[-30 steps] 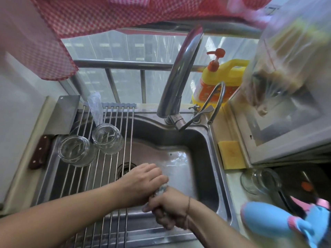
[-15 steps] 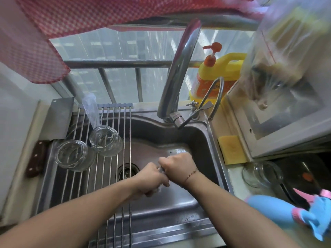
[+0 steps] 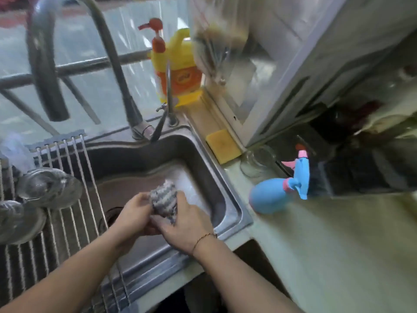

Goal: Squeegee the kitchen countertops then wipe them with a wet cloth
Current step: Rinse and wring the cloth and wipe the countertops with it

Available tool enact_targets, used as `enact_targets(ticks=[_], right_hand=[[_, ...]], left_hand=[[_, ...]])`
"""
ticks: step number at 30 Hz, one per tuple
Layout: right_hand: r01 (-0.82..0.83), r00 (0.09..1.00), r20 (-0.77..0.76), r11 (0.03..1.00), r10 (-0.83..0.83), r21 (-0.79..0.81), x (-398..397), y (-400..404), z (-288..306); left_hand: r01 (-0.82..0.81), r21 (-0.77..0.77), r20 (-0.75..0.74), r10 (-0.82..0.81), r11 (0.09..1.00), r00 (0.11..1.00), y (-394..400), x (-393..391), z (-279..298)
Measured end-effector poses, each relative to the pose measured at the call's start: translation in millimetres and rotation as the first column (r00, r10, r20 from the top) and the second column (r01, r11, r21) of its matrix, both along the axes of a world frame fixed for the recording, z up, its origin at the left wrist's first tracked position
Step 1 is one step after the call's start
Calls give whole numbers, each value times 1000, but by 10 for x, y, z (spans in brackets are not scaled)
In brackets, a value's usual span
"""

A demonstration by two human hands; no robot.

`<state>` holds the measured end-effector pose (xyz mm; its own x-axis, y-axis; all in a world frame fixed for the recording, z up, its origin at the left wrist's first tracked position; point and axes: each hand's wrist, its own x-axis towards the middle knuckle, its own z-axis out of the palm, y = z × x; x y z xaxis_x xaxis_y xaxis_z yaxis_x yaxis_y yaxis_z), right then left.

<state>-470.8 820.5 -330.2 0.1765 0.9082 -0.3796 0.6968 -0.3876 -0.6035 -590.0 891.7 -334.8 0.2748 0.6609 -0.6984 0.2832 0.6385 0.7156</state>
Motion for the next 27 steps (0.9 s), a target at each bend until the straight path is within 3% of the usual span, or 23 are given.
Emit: enact_targets(ticks=[2, 3, 6, 8, 10, 12, 14, 18, 21, 23, 27], right_hand=[[84, 996, 35, 996, -85, 9, 153, -383, 63], [115, 991, 67, 993, -118, 38, 244, -590, 83], [259, 962, 28, 940, -272, 220, 555, -1258, 99], [448, 894, -159, 829, -418, 336, 766, -1752, 40], [582, 804, -244, 635, -542, 508, 995, -2355, -41], [549, 794, -213, 522, -569, 653, 1121, -2763, -88], [527, 815, -269, 464, -513, 713, 1250, -3247, -65], [556, 792, -270, 465, -547, 689, 1443, -3948, -84], [670, 713, -357, 437, -603, 601, 1588, -4188, -89], [685, 706, -379, 440, -599, 581, 1635, -4256, -123], [719, 685, -455, 425, -569, 550, 1690, -4314, -174]], left_hand=[[12, -210, 142, 18, 978, 990, -251, 193, 53], [69, -220, 183, -28, 973, 983, -372, 282, 69], [323, -52, 246, -301, 945, 921, -773, 625, 158], [418, -27, 263, -397, 908, 880, -1074, 856, 159], [484, -76, 313, -440, 872, 842, -1464, 1109, 157], [481, -201, 375, -386, 854, 843, -1759, 1247, 136], [546, -206, 335, -465, 812, 819, -2184, 1447, 115], [778, 20, 200, -765, 628, 612, -2801, 1681, 202], [829, -58, 386, -753, 557, 533, -3104, 1769, 278], [841, -107, 454, -726, 530, 516, -3251, 1821, 274], [776, -193, 482, -631, 600, 608, -3309, 1843, 254]])
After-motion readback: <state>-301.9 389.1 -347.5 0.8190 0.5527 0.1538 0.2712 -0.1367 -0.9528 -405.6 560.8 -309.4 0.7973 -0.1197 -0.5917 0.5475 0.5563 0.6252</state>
